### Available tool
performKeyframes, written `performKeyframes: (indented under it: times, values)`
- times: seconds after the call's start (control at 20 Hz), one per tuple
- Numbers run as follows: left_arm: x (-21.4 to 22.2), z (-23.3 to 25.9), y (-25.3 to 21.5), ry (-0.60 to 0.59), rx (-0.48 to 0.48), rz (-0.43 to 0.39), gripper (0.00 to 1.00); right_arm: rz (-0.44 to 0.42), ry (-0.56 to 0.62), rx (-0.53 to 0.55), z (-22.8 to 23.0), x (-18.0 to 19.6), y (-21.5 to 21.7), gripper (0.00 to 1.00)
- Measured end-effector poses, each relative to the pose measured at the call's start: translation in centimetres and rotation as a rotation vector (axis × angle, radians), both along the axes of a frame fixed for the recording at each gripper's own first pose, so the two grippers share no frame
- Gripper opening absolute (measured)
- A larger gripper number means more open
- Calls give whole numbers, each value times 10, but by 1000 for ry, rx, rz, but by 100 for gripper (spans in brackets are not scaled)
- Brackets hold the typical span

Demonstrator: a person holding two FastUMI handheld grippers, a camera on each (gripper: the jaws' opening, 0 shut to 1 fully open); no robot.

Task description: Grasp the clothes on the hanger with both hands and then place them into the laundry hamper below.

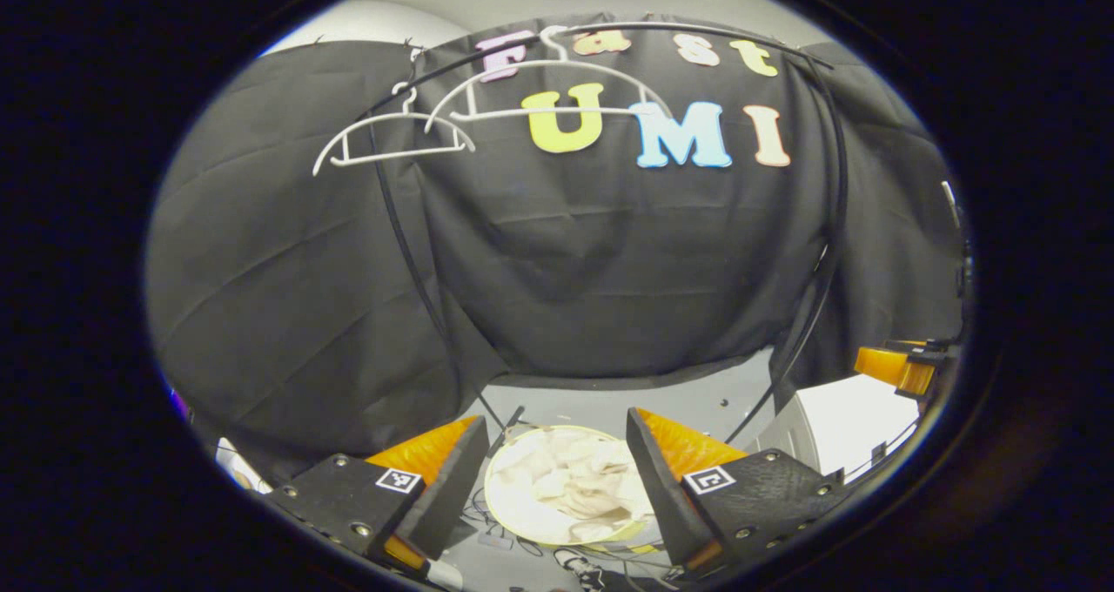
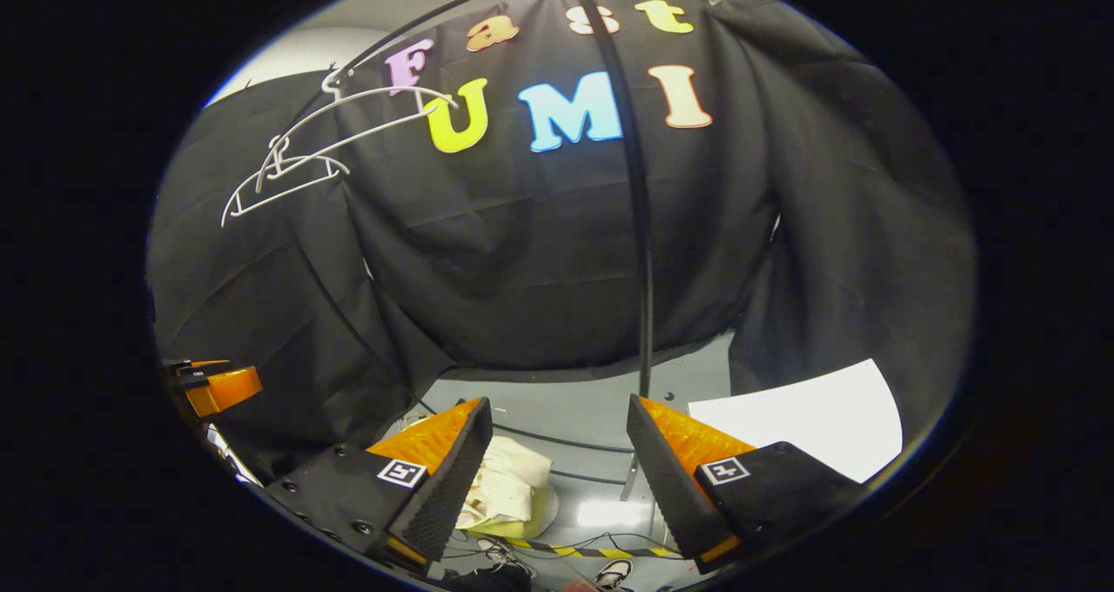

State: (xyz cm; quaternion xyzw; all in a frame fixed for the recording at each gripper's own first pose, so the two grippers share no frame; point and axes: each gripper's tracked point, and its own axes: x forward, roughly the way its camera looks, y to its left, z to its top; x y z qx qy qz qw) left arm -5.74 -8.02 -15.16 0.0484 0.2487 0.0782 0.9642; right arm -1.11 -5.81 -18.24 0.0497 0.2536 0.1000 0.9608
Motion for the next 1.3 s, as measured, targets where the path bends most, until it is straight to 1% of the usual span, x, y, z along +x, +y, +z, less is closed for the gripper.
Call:
performKeyframes:
  times: [0.05, 0.1, 0.2, 0.3, 0.45, 0.65, 0.75, 0.85, 0.95, 1.05, 1.15, 1.25, 1.3]
  values:
    - [-1, 19, -7, -39, 17, 5, 96, -18, -20, 17, 6, -1, -9, 98]
    - [0, 39, -11, -89, 33, 1, 90, -31, -44, 29, 13, -2, -15, 98]
    - [4, 82, -22, -190, 53, -11, 90, -54, -89, 24, 26, 0, -28, 98]
    - [9, 133, -24, -304, 45, -9, 90, -66, -166, 9, 53, 9, -36, 98]
    - [11, 201, -18, -470, 8, -5, 89, -80, -316, -15, 114, 25, -42, 98]
    - [3, 265, -11, -579, 2, -47, 89, -131, -553, -47, 203, 41, -45, 98]
    - [-3, 278, -6, -626, -61, -55, 89, -165, -640, -31, 233, 38, -41, 98]
    - [-10, 278, -2, -653, -123, -62, 89, -185, -675, -27, 242, 33, -34, 98]
    - [-16, 270, 14, -679, -121, -50, 89, -207, -646, -34, 234, 27, -30, 98]
    - [-14, 261, 24, -704, -125, -47, 89, -200, -602, -34, 212, 17, -13, 98]
    - [-6, 247, 25, -696, -160, -47, 89, -214, -567, -89, 195, 13, -14, 98]
    - [1, 229, 26, -656, -178, -58, 89, -216, -540, -149, 180, 9, -12, 98]
    - [2, 223, 33, -644, -176, -53, 89, -218, -525, -170, 175, 8, -9, 92]
